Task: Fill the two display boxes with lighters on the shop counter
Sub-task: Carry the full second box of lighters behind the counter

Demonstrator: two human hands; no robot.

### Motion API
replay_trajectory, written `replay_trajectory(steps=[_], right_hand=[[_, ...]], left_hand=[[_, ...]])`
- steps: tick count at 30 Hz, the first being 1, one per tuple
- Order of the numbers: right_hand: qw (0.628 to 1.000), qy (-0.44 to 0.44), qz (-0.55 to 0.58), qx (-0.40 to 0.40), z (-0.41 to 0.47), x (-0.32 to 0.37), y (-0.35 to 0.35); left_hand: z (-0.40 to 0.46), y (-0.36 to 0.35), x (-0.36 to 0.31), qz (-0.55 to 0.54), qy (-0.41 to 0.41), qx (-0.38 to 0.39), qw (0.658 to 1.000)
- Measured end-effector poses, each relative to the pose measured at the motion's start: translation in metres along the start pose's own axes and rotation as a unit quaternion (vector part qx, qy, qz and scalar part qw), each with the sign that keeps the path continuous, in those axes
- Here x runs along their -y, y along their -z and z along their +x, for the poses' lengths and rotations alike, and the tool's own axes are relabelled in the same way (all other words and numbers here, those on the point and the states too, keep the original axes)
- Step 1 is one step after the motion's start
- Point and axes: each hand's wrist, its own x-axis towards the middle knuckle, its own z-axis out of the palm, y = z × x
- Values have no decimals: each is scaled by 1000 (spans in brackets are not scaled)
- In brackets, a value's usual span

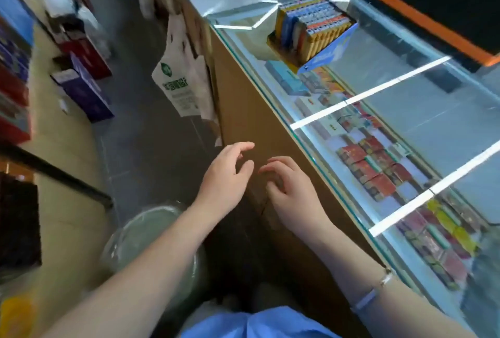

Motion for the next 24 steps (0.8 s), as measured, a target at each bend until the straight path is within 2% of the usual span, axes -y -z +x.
replay_trajectory(steps=[3,6,12,16,19,24], right_hand=[[998,-17,4,-57,31,-5,27],[996,-61,16,-64,57,-17,49],[992,-101,48,-63,96,-42,84],[984,-127,110,-62,120,-51,92],[971,-151,165,-79,142,-57,94],[922,-237,286,-107,178,-69,91]], left_hand=[[30,-5,-19,-1,-27,7,1000],[57,-13,-35,-1,-42,3,999],[86,-39,-57,-150,-30,55,987],[105,-50,-57,-193,1,71,979],[140,-50,-51,-205,24,37,978],[229,-44,-41,-181,75,-59,979]])
